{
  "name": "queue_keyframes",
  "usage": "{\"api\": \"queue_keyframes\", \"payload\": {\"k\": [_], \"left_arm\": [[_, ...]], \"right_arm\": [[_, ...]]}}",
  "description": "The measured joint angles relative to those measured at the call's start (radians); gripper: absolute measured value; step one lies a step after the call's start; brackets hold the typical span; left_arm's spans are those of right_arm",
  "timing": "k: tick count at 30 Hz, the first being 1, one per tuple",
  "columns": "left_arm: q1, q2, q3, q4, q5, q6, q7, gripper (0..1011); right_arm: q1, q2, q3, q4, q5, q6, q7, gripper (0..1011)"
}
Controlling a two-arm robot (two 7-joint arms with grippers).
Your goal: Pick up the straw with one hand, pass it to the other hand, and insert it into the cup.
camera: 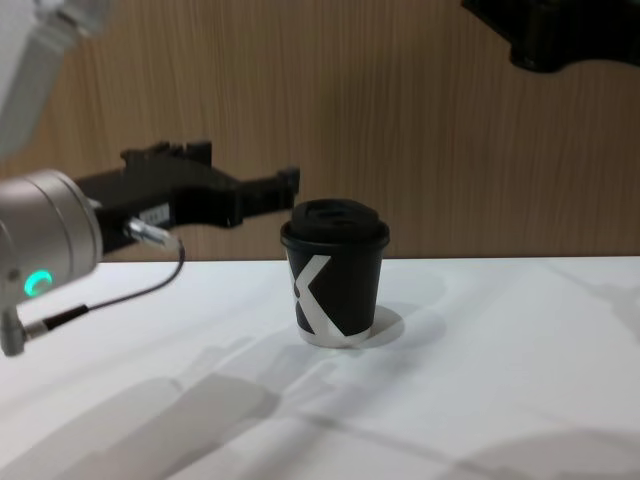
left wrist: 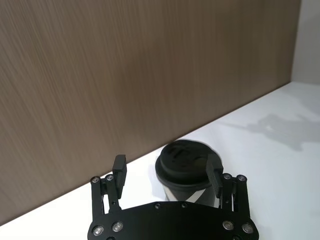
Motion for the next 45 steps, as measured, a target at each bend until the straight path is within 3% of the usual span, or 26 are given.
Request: {"api": "queue_keyframes", "payload": {"k": [9, 16, 23, 35, 45], "left_arm": [[0.031, 0.029, -0.066, -0.063, -0.129, -0.016, -0.102, 1003], [0.064, 0.055, -0.133, -0.107, -0.27, -0.024, -0.2, 1003], [0.084, 0.073, -0.177, -0.128, -0.383, -0.022, -0.272, 1003], [0.078, 0.088, -0.198, -0.122, -0.544, 0.009, -0.399, 1003], [0.05, 0.095, -0.181, -0.096, -0.619, 0.029, -0.493, 1003]], "right_arm": [[0.001, 0.0, -0.001, -0.001, 0.001, 0.001, 0.0, 1], [0.001, 0.0, -0.002, -0.002, 0.001, 0.001, 0.0, 1], [0.001, 0.0, -0.003, -0.002, 0.001, 0.001, 0.0, 1], [0.001, 0.0, -0.003, -0.002, 0.001, 0.001, 0.0, 1], [0.001, 0.0, -0.003, -0.002, 0.001, 0.001, 0.0, 1]]}}
